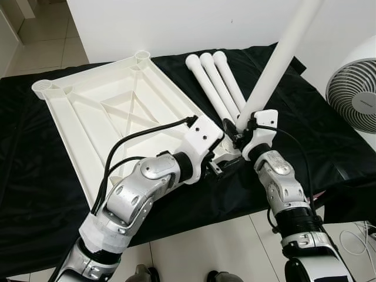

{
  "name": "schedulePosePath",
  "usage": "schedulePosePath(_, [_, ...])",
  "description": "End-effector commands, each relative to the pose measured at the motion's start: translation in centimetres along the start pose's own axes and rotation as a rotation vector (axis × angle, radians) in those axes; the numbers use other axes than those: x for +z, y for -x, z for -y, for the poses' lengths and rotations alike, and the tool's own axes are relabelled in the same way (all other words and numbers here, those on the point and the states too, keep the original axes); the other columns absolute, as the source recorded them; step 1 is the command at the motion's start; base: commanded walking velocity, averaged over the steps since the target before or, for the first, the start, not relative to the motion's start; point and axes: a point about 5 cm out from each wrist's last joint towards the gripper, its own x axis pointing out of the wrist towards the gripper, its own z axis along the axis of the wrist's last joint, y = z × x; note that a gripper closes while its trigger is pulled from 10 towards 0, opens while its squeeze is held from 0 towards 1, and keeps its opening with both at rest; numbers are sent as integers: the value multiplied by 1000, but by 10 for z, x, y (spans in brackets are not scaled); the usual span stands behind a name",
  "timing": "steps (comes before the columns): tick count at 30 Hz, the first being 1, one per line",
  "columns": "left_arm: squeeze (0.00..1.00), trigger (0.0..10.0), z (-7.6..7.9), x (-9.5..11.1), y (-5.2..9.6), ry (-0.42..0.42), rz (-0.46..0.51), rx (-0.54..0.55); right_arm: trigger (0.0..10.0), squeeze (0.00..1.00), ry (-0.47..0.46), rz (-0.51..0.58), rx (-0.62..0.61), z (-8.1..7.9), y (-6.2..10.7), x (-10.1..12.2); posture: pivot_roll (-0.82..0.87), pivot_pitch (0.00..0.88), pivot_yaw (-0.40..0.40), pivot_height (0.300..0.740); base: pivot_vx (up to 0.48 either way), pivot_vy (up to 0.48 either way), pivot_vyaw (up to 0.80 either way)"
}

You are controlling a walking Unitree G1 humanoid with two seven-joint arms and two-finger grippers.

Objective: Building children table

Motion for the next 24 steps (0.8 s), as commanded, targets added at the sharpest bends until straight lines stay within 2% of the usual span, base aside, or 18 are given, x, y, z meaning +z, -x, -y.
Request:
schedulePosePath(1, [0, 10000, 1, 2, 1, -7, 3, 3, 10000, 0, 35, -231, -36, 6, 14, -44, -86, 116, 49, 740, 0, 0, 0])
schedulePosePath(2, [0, 10000, 1, 2, 1, -7, 3, 2, 10000, 0, 72, -233, -23, 6, 12, -42, -87, 114, 49, 740, 0, 0, 0])
schedulePosePath(13, [0, 10000, 1, 2, 2, -8, 4, 5, 10000, 0, 150, -234, 18, -2, 9, -40, -87, 112, 49, 740, 0, 0, 0])
schedulePosePath(21, [0, 10000, 1, 2, 2, -6, 5, 5, 10000, 0, 140, -240, 18, -4, 17, -47, -86, 113, 47, 740, 0, 0, 0])
schedulePosePath(23, [0, 10000, 1, 2, 3, -2, 3, 10, 10000, 0, 128, -194, -21, 0, 31, -55, -90, 123, 50, 740, 0, 0, 0])
schedulePosePath(24, [0, 10000, 1, 2, 3, -2, 3, 10, 10000, 0, 128, -194, -21, 0, 31, -55, -90, 123, 50, 740, 0, 0, 0])
